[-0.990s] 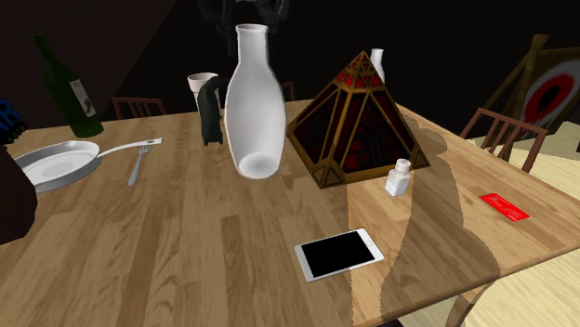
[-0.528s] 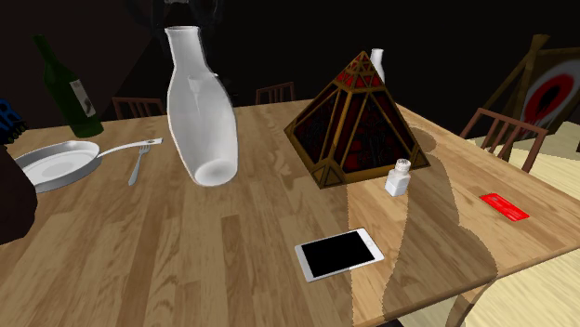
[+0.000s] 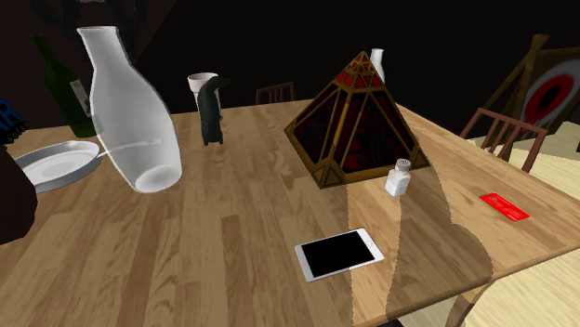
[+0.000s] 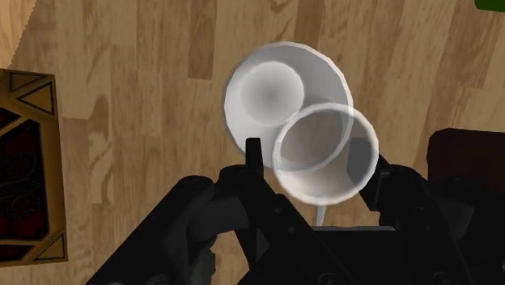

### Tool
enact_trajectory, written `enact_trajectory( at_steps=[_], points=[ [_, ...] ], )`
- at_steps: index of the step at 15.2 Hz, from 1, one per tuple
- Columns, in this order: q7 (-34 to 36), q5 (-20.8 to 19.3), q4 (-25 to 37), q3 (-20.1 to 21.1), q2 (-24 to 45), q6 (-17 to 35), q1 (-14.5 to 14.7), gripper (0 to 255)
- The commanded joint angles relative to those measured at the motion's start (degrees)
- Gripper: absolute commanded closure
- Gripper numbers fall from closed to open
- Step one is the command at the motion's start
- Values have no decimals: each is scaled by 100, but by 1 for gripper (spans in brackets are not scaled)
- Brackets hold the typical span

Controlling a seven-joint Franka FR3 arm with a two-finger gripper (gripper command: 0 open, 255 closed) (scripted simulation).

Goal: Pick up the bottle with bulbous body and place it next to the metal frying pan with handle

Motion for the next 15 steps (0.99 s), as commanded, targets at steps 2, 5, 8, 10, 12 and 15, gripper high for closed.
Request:
enact_trajectory(
  at_steps=[2, 5, 8, 10, 12, 15],
  points=[
    [332, 71, 697, 119, 460, -223, 171, 255],
    [648, 134, 1583, 224, 1027, -525, 327, 255],
    [741, 146, 1639, 254, 1161, -441, 394, 255],
    [730, 138, 1354, 251, 1083, -236, 411, 255],
    [719, 131, 1098, 249, 1020, -43, 424, 255],
    [705, 125, 754, 248, 950, 231, 442, 255]
  ],
)
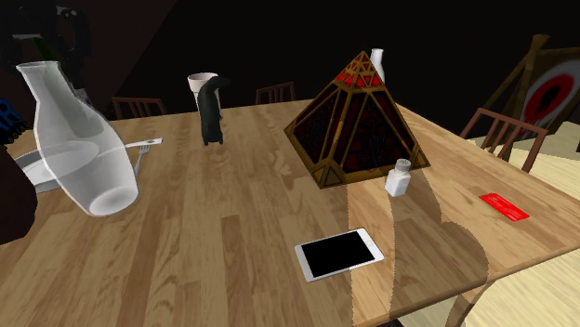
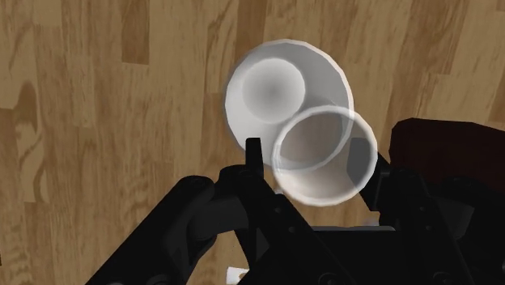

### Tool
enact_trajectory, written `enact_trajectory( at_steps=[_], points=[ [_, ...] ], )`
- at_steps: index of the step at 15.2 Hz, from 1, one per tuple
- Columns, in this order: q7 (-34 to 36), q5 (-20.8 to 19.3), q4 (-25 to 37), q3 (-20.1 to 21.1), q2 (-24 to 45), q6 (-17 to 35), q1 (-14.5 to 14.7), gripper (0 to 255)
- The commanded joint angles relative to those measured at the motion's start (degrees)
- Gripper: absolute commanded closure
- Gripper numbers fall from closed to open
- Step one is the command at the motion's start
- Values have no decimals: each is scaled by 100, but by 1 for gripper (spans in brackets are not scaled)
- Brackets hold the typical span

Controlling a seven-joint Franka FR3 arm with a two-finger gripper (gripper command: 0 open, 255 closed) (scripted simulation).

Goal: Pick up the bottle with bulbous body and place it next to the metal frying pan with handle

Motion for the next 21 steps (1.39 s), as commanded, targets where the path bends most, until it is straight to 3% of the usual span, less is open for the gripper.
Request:
enact_trajectory(
  at_steps=[1, 13, 21],
  points=[
    [-15, -4, -226, -2, -45, 185, 7, 255],
    [-68, -2, -1212, 1, -97, 1117, 46, 255],
    [-68, -2, -1212, 1, -97, 1117, 46, 255]
  ],
)
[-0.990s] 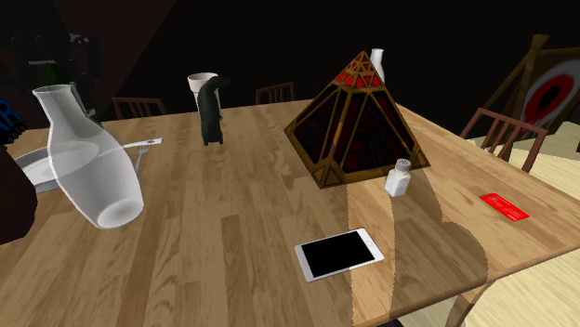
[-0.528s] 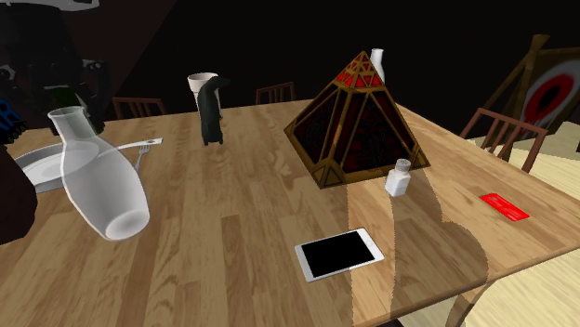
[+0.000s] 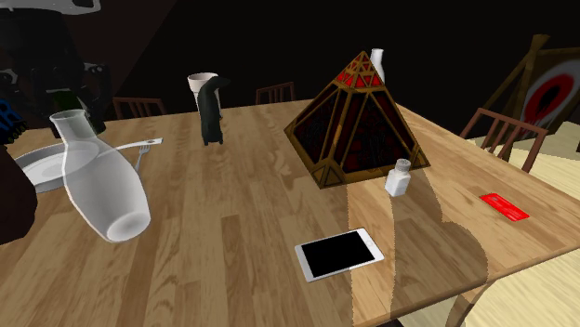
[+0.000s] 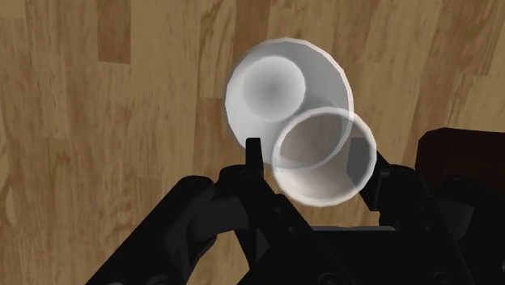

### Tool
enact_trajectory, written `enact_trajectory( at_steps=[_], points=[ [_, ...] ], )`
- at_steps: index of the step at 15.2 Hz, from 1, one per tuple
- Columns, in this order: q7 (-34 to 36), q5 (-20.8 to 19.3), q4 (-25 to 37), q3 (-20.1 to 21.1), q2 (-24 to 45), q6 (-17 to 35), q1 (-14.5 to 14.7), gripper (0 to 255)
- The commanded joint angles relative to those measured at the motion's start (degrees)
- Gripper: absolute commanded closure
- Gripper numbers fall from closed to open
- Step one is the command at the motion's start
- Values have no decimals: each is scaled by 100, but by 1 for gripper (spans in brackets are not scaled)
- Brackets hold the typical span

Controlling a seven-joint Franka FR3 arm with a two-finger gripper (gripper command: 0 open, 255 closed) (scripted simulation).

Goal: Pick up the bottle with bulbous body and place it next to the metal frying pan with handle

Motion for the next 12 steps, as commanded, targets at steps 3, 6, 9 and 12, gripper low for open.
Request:
enact_trajectory(
  at_steps=[3, 6, 9, 12],
  points=[
    [0, 0, -1, 0, -3, 2, 0, 0],
    [0, 0, 0, 0, -2, 1, 0, 0],
    [17, 6, 806, -5, 148, -655, -49, 0],
    [22, 10, 1053, -5, 209, -840, -65, 0]
  ],
)
